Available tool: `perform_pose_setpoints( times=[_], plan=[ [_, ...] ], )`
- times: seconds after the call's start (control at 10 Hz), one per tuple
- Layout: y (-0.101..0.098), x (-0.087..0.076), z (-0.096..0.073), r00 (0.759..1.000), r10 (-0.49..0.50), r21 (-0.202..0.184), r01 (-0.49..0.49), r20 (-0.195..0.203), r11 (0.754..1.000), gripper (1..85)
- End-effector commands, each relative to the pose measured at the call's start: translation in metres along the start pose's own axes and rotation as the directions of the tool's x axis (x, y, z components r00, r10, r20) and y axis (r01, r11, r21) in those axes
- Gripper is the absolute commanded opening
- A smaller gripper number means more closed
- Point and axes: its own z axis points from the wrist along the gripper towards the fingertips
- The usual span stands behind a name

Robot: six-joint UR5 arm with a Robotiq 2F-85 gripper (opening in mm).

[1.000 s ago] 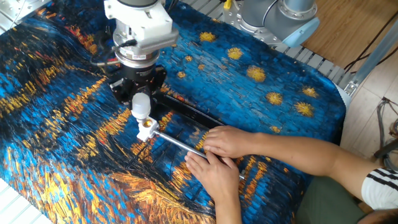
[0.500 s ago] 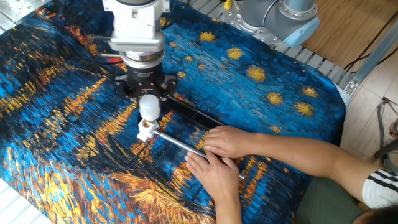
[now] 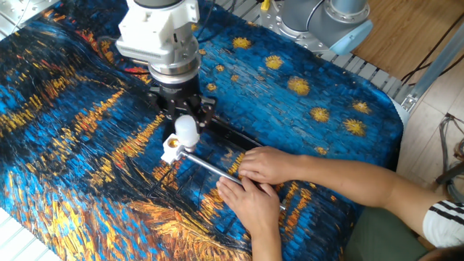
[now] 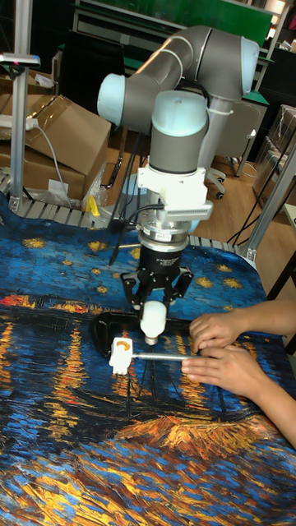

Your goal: Take out the light bulb by rotating it

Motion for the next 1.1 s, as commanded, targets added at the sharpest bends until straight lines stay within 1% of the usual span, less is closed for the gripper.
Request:
perform_pose_setpoints(
  times=[0.0, 0.1, 0.2, 0.3, 0.4, 0.5, 0.6, 0.7, 0.8, 0.9, 1.0],
  plan=[
    [0.015, -0.004, 0.011, 0.992, 0.122, -0.056, -0.120, 0.043, 0.991, 1.0],
    [0.020, -0.005, 0.014, 0.988, 0.145, -0.076, -0.141, 0.057, 0.987, 1.0],
    [0.026, -0.009, 0.016, 0.982, 0.171, -0.107, -0.163, 0.078, 0.981, 1.0],
    [0.027, -0.008, 0.019, 0.981, 0.177, -0.122, -0.167, 0.084, 0.978, 1.0],
    [0.025, -0.006, 0.022, 0.981, 0.171, -0.124, -0.159, 0.091, 0.979, 1.0],
    [0.023, -0.005, 0.025, 0.980, 0.176, -0.120, -0.165, 0.090, 0.979, 1.0],
    [0.016, 0.001, 0.027, 0.982, 0.177, -0.089, -0.171, 0.071, 0.981, 1.0],
    [0.007, 0.006, 0.029, 0.983, 0.171, -0.045, -0.169, 0.061, 0.985, 1.0],
    [0.004, 0.008, 0.031, 0.980, 0.193, -0.029, -0.192, 0.055, 0.981, 1.0],
    [0.000, 0.014, 0.032, 0.976, 0.216, -0.001, -0.216, 0.035, 0.976, 1.0],
    [0.002, 0.018, 0.033, 0.972, 0.234, -0.003, -0.234, 0.020, 0.972, 1.0]
  ],
)
